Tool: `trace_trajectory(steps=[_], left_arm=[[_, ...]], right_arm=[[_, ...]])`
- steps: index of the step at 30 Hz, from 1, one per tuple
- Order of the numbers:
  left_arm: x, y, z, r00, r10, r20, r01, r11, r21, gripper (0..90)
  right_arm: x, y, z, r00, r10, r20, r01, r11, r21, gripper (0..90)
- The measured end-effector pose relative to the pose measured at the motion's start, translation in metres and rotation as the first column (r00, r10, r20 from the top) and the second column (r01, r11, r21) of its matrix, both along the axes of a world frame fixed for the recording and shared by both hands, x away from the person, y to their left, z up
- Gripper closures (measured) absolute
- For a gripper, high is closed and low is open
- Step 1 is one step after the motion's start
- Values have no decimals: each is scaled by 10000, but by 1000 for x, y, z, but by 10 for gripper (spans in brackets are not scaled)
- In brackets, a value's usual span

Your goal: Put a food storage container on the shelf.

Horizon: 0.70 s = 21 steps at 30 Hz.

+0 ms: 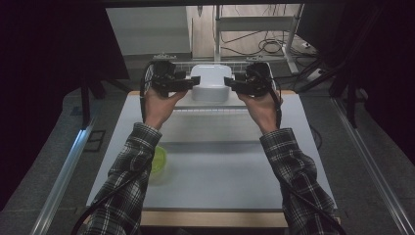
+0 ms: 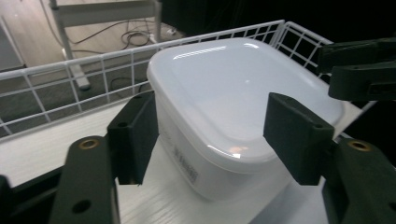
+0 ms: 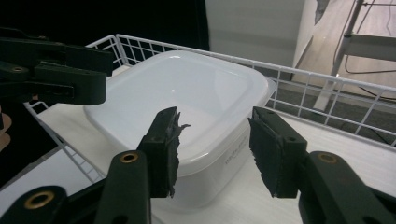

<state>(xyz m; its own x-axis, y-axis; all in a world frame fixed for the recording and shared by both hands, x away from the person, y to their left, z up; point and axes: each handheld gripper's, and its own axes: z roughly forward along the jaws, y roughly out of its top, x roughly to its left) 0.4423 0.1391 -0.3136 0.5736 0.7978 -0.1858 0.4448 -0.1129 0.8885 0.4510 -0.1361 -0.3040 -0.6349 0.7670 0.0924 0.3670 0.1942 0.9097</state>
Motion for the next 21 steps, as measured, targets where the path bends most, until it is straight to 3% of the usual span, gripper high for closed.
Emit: trace_trajectory(steps=[3, 6, 10, 21], left_arm=[[-8, 3, 1, 9994, -251, 227, 253, 9997, -72, 311], [-13, 5, 1, 9983, -551, 202, 554, 9984, -141, 275], [-24, 6, -3, 9956, -908, 220, 907, 9959, 64, 202], [-58, 14, -14, 9915, -1207, 476, 1199, 9926, 199, 103]], right_arm=[[-3, -4, 1, 9999, 132, 2, -132, 9998, 142, 487], [-7, -7, -1, 9992, 381, -92, -379, 9990, 228, 442], [-13, -11, -4, 9982, 587, -139, -583, 9979, 286, 388], [-37, -15, -15, 9933, 1158, 28, -1158, 9932, 122, 248]])
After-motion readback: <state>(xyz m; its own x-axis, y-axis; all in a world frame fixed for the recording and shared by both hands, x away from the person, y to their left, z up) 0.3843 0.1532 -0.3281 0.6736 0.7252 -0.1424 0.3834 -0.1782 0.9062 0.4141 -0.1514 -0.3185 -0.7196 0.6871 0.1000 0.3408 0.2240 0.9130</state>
